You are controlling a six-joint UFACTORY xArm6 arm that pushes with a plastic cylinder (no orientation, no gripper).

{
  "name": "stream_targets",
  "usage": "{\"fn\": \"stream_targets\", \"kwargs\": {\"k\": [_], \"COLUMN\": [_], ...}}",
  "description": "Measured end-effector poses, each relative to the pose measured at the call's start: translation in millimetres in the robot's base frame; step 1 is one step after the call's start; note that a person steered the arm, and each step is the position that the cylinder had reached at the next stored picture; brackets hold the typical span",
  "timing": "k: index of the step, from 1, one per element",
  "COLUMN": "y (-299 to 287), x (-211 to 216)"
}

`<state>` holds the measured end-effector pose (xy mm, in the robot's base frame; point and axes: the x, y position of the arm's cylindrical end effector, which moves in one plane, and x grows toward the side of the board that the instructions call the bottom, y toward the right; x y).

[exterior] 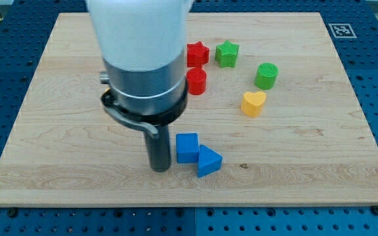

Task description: Move the yellow hexagon closer to the red circle

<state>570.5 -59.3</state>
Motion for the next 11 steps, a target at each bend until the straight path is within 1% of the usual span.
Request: {"fn": "stream_targets", "kwargs": {"k": [1,2,3,4,6,8,9,10,11], "y": [-24,-19,5,12,7,-74,-101,-89,-69], "x": [-8,-38,-59,-59,-62,-62,-69,-90,-93]}}
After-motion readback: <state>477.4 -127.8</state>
